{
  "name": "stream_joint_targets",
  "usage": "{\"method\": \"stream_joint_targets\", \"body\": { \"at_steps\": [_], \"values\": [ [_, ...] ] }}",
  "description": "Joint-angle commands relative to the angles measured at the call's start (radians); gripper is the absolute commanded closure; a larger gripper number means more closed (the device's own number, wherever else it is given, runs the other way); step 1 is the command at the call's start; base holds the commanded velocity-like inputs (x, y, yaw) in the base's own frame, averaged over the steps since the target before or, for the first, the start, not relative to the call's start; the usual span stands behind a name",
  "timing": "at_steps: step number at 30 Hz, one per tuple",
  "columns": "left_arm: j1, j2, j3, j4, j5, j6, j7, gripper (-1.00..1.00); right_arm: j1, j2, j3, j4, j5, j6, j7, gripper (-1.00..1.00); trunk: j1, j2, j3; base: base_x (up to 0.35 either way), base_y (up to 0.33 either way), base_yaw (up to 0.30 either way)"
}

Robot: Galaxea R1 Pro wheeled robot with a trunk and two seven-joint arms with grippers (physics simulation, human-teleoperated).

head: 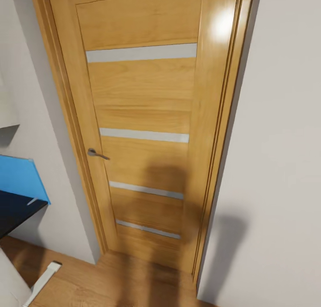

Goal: In the bedroom, organize the workspace by keeping the computer under the desk, ensuring the monitor is on the desk, placing the keyboard on the desk next to the monitor, placing the mouse on the desk next to the keyboard, moving the folder from the swivel chair onto the desk next to the mouse, stacking the notebook on top of the folder with the pen on top of the notebook, and positioning the swivel chair next to the desk.

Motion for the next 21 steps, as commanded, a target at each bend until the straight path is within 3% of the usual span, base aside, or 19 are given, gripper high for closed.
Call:
{"method": "stream_joint_targets", "body": {
  "at_steps": [1,21],
  "values": [
    [0.0,0.0,0.0,-0.002,0.0,-0.002,0.0,-1.0,-0.001,0.0,0.0,0.001,0.0,-0.005,0.001,-1.0,0.0,-0.001,-0.001,0.0,0.0,0.263],
    [0.0,-0.015,0.003,-0.004,0.0,-0.004,0.001,-1.0,-0.001,-0.001,-0.002,-0.049,0.0,-0.013,0.0,-1.0,0.0,-0.001,-0.001,0.0,0.0,0.25]
  ]
}}
